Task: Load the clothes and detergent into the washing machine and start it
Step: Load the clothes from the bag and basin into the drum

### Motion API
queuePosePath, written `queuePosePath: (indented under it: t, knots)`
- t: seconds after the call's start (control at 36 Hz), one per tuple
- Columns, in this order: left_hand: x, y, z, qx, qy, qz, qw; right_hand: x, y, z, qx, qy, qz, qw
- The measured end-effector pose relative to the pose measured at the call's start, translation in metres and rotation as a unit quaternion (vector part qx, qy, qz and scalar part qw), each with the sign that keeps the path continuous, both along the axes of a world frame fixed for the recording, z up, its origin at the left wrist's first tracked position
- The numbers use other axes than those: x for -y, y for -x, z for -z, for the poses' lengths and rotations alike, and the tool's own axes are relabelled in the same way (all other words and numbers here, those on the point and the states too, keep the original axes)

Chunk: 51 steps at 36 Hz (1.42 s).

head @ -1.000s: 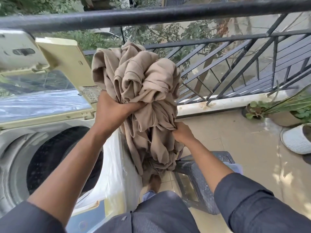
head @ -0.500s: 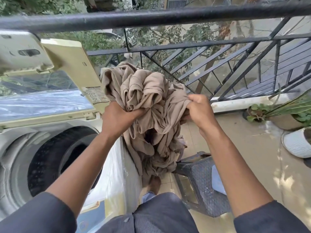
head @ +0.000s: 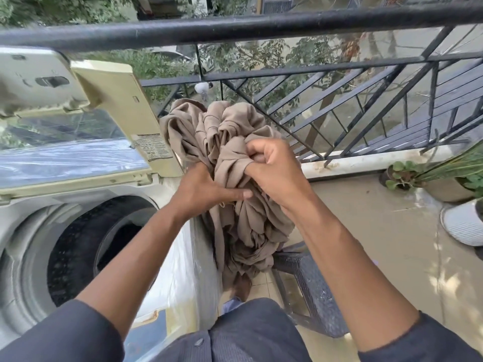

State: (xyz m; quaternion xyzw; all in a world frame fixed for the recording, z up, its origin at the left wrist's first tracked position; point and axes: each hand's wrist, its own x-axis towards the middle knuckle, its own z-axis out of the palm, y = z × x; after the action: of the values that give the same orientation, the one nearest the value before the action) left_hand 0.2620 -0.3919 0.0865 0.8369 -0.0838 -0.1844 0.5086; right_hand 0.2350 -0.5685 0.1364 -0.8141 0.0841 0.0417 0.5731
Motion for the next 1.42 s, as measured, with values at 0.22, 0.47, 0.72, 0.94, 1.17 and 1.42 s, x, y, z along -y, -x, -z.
queuePosePath:
  t: [0.22, 0.47, 0.72, 0.94, 1.17, 1.42]
  knots:
    - [0.008, -0.001, 0.020, 0.054, -0.045, -0.180, 0.981, 0.013, 0.007, 0.004, 0.017, -0.056, -0.088, 0.994]
    - [0.002, -0.008, 0.020, 0.073, 0.077, -0.227, 0.968, 0.063, 0.035, 0.084, -0.005, 0.056, 0.173, 0.983]
    - [0.010, -0.005, -0.012, 0.091, 0.118, -0.184, 0.972, 0.063, 0.038, 0.177, -0.304, 0.095, 0.060, 0.946]
    - [0.009, -0.007, -0.036, 0.123, 0.190, -0.165, 0.960, 0.051, 0.034, 0.215, -0.294, 0.165, 0.066, 0.939]
    - [-0.006, -0.019, -0.012, 0.095, 0.072, -0.199, 0.973, 0.088, 0.016, 0.168, -0.219, 0.157, 0.195, 0.943]
    - [0.005, -0.018, 0.007, 0.106, -0.086, -0.289, 0.947, 0.091, -0.007, 0.059, -0.010, -0.017, 0.265, 0.964]
